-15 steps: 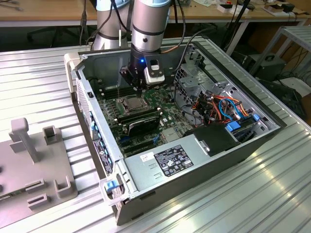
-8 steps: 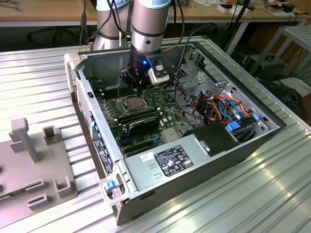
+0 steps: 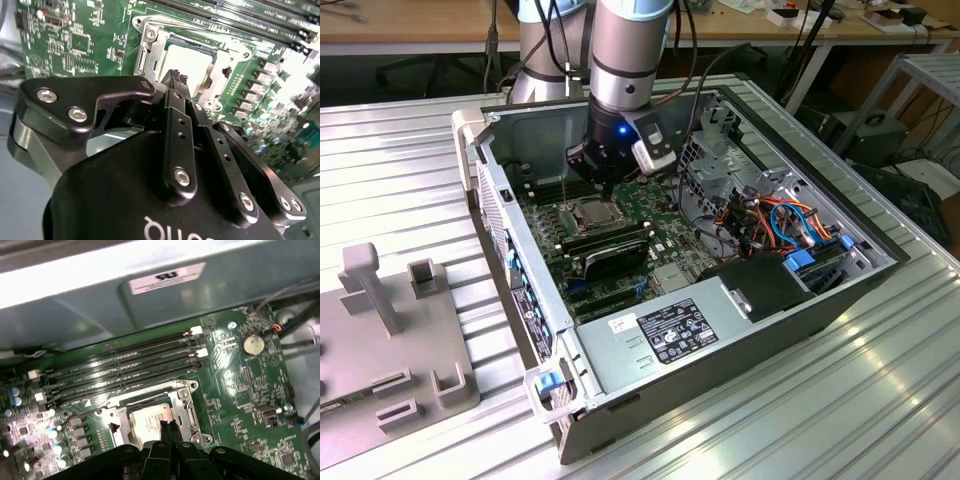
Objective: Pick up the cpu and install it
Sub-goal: 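Close the cpu cover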
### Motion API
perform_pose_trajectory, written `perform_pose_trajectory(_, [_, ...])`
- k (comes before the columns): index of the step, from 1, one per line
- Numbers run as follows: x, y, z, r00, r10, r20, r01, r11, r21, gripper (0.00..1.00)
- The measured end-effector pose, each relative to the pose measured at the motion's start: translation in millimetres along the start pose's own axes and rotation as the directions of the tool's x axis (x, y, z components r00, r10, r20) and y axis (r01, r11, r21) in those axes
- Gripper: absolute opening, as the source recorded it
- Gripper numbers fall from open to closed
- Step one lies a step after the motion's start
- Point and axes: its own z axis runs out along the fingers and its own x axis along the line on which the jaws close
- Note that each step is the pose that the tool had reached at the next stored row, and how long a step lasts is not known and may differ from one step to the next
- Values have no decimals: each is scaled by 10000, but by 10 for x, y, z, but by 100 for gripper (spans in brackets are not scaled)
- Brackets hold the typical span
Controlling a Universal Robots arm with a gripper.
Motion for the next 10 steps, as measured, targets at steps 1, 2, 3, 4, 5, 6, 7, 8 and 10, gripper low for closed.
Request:
perform_pose_trajectory(1, [0, 0, 3, 9996, -266, -3, 266, 9996, -12, 11])
perform_pose_trajectory(2, [0, 0, 5, 9992, -403, -4, 403, 9992, -17, 11])
perform_pose_trajectory(3, [0, 0, 8, 9977, -673, -7, 673, 9977, -27, 11])
perform_pose_trajectory(4, [0, 0, 9, 9965, -836, -9, 836, 9965, -33, 11])
perform_pose_trajectory(5, [1, 0, 12, 9937, -1125, -12, 1125, 9936, -46, 11])
perform_pose_trajectory(6, [1, 0, 14, 9915, -1304, -12, 1304, 9914, -53, 11])
perform_pose_trajectory(7, [1, 0, 16, 9888, -1490, -13, 1490, 9888, -62, 11])
perform_pose_trajectory(8, [1, 0, 19, 9857, -1683, -13, 1682, 9857, -71, 11])
perform_pose_trajectory(10, [1, 0, 21, 9794, -2018, -16, 2018, 9794, -83, 11])
